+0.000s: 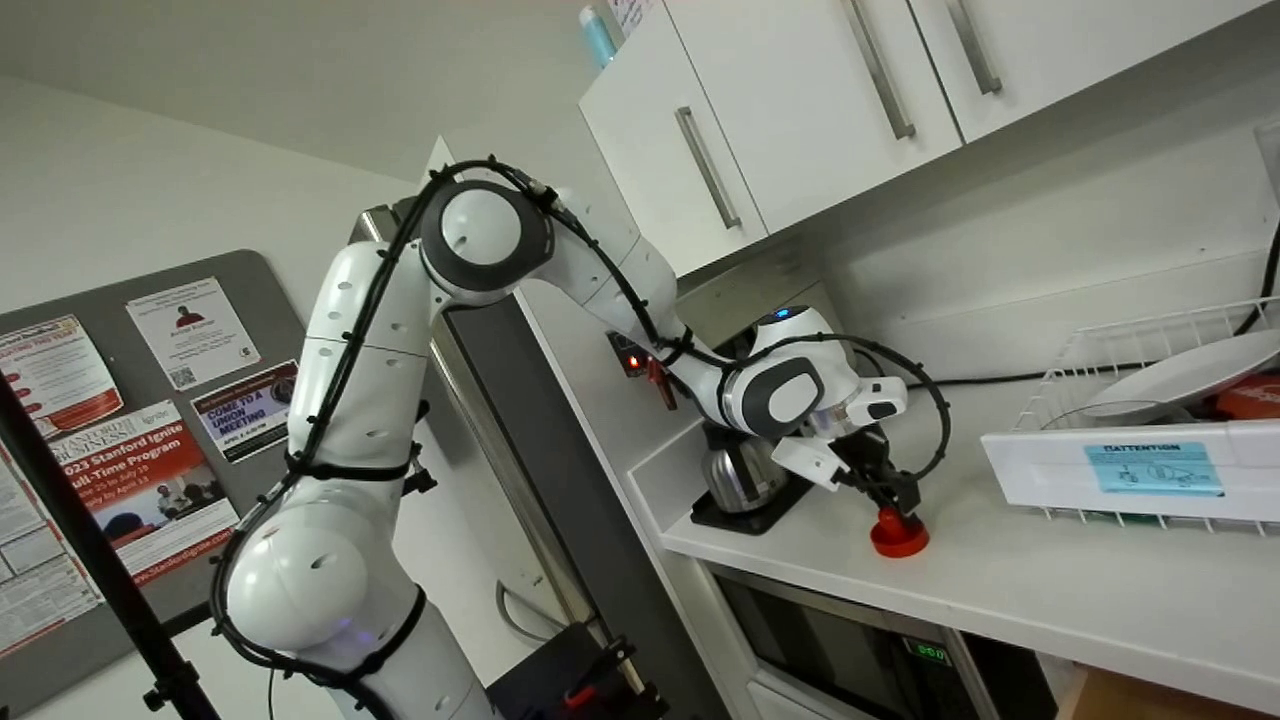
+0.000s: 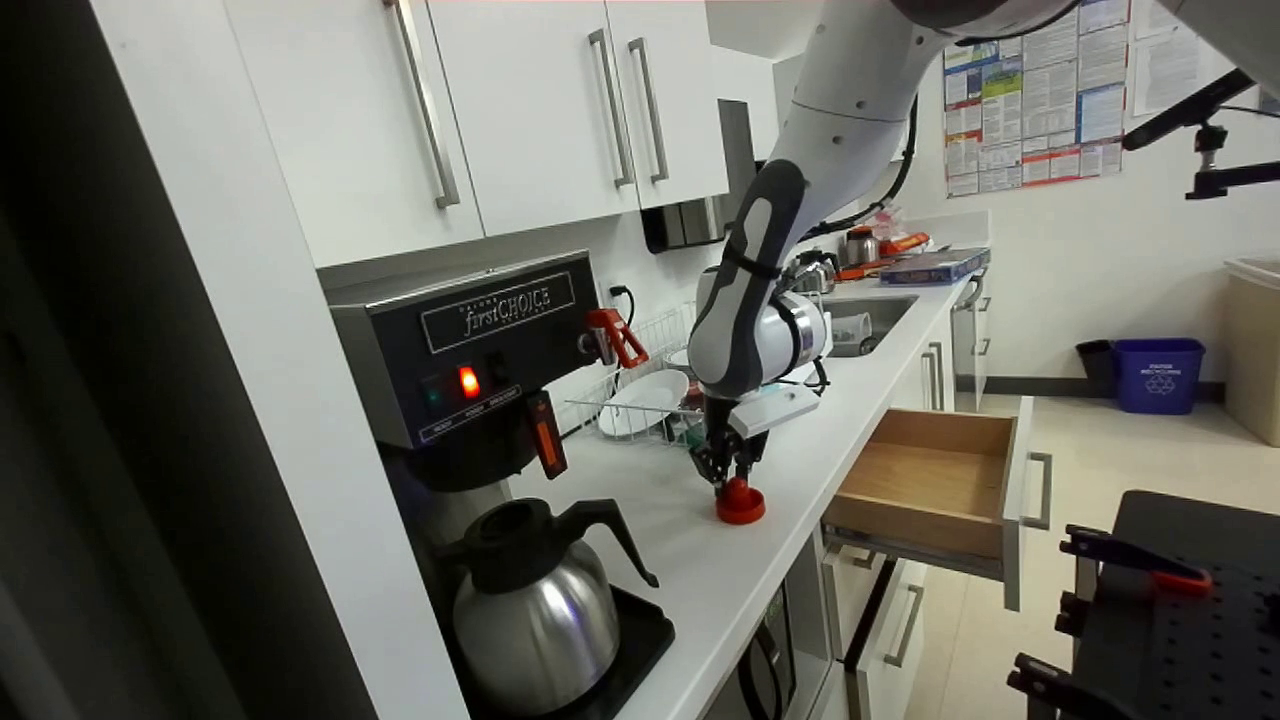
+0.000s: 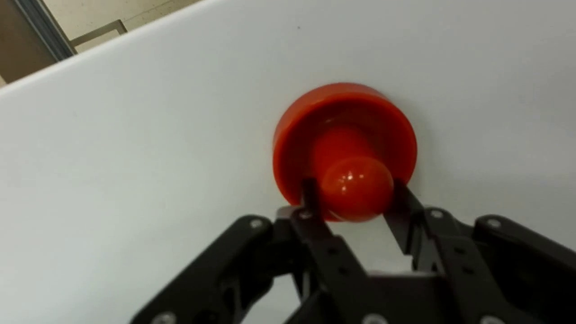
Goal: Pick up the red object from the left side of the countertop and put it in the open drawer, push the open drawer closed
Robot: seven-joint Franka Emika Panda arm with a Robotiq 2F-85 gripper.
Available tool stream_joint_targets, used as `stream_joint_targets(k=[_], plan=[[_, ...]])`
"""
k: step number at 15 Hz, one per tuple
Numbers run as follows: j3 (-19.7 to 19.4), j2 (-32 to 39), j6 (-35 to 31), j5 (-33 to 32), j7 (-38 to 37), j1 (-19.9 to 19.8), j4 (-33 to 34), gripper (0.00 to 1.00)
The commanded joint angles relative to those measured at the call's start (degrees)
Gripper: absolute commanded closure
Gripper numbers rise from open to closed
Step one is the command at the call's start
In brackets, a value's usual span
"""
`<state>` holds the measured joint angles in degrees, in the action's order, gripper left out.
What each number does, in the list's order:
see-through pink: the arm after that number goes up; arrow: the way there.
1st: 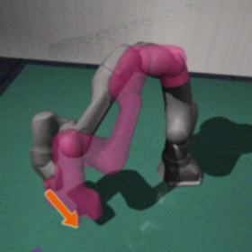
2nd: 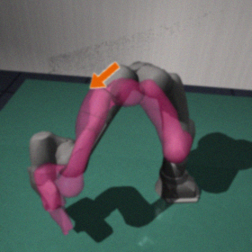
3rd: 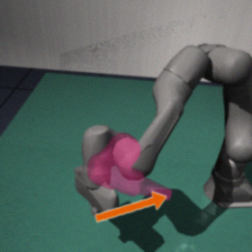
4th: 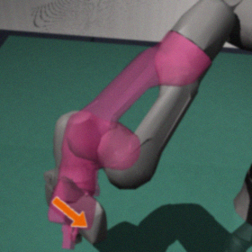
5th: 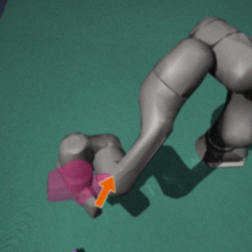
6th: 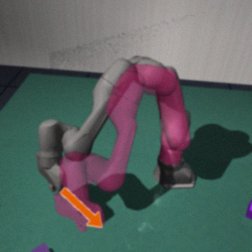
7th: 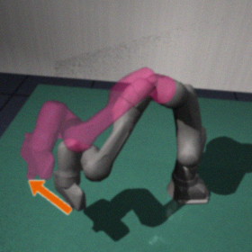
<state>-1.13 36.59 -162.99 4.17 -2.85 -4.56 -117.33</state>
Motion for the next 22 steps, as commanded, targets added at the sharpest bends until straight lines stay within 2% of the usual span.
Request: stream_joint_targets(k=[1, 6, 8, 14, 19, 22], plan=[[-0.5, -0.3, 2.26, 1.01, -2.27, 0.89, 0.86, 0.88], [-1.41, -4.03, 4.58, 1.75, -6.31, 1.26, -1.27, 0.89], [-2.94, -6.7, 5.66, 1.62, -8.59, 1.69, -2.7, 0.89], [-12.09, -13.46, 8.38, -2.46, -16.37, 4.36, -7.75, 0.89], [-18.29, -18.97, 3.14, -4.44, -20.64, 3.23, -17.43, 0.89], [-23.3, -20.61, -4.15, -5.18, -22.38, 1.86, -23.36, 0.89]])
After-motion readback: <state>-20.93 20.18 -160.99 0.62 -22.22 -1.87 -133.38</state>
